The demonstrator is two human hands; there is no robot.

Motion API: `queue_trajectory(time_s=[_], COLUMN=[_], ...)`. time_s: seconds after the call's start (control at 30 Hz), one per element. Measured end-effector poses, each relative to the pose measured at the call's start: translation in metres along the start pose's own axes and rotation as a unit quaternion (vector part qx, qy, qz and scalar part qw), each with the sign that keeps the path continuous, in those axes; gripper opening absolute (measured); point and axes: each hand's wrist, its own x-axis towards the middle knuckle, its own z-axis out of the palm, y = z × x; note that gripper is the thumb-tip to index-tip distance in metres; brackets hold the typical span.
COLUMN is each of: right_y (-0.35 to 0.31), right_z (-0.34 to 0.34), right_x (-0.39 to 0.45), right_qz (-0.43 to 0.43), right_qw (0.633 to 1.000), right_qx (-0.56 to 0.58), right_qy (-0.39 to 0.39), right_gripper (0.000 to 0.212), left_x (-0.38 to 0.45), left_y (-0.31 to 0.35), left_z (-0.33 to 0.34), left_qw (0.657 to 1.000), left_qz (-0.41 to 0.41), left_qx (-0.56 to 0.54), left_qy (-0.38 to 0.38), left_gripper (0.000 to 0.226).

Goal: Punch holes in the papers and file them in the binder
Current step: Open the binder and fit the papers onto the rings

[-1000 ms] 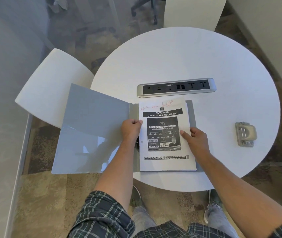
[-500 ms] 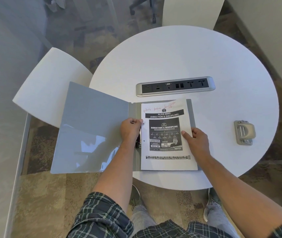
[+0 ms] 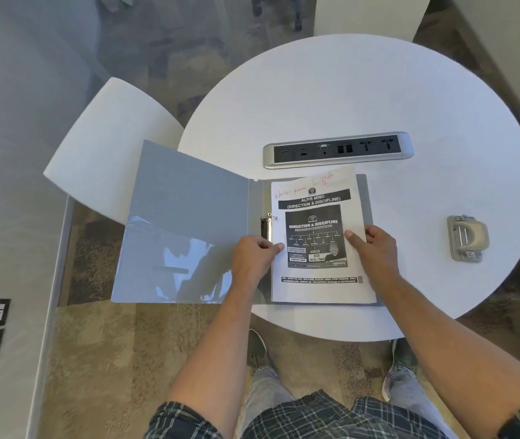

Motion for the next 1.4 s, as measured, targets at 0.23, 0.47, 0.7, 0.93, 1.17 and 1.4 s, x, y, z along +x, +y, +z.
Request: queue_trajectory(time_s=[0.23, 0.47, 0.7, 0.93, 1.17, 1.4], right_y=[-0.002, -0.001, 0.001, 0.002, 0.007, 0.0], right_z=[0.0, 0.0, -0.002, -0.005, -0.001, 0.037], right_x=[0.001, 0.001, -0.001, 0.0, 0.003, -0.016], right_qz=[0.003, 0.015, 0.041, 0.057, 0.037, -0.187], right_qw=[1.0, 1.0, 0.999, 0.998, 0.998, 0.932], right_qx=[0.012, 0.008, 0.019, 0.034, -0.051, -0.306], right_qy=[-0.012, -0.01, -0.015, -0.019, 0.015, 0.045], right_gripper=[0.016, 0.01, 0.018, 0.022, 0.054, 0.062], left_x=[0.004, 0.011, 0.018, 0.022, 0.016, -0.005], left_y=[0.001, -0.003, 0.001, -0.006, -0.004, -0.004], left_z=[-0.004, -0.007, -0.014, -0.021, -0.016, -0.012], left_qw=[1.0, 0.997, 0.985, 0.981, 0.989, 0.999], left_qz=[-0.008, -0.047, -0.11, -0.106, -0.064, -0.042], left_qx=[-0.005, -0.028, -0.104, -0.106, -0.099, 0.032], left_qy=[-0.006, -0.05, -0.084, -0.12, -0.084, 0.009], left_gripper=[0.015, 0.011, 0.013, 0.013, 0.017, 0.032])
